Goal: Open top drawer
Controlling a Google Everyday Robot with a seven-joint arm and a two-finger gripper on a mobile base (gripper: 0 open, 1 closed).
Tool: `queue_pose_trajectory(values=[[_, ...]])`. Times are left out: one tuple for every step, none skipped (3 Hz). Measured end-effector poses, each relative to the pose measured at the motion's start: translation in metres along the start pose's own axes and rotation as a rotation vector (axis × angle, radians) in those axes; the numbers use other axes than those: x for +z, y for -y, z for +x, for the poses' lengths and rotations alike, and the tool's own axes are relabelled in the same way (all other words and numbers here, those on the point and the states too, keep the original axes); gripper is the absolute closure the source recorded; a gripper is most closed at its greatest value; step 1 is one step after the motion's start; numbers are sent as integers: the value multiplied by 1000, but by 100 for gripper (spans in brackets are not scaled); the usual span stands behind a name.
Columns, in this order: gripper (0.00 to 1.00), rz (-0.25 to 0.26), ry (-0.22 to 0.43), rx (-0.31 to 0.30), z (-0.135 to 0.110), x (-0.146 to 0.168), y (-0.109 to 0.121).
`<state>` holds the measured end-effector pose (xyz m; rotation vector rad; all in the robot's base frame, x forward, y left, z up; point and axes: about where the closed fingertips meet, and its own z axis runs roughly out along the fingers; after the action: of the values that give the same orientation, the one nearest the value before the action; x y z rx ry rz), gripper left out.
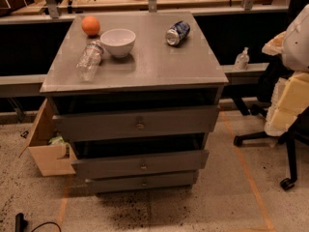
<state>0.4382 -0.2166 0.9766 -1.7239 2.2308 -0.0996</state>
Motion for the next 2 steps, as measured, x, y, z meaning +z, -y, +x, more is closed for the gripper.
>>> queue_pose_trajectory(values=[[0,3,2,-2,-1,-1,0],[0,-24,61,-61,-10,33,-2]])
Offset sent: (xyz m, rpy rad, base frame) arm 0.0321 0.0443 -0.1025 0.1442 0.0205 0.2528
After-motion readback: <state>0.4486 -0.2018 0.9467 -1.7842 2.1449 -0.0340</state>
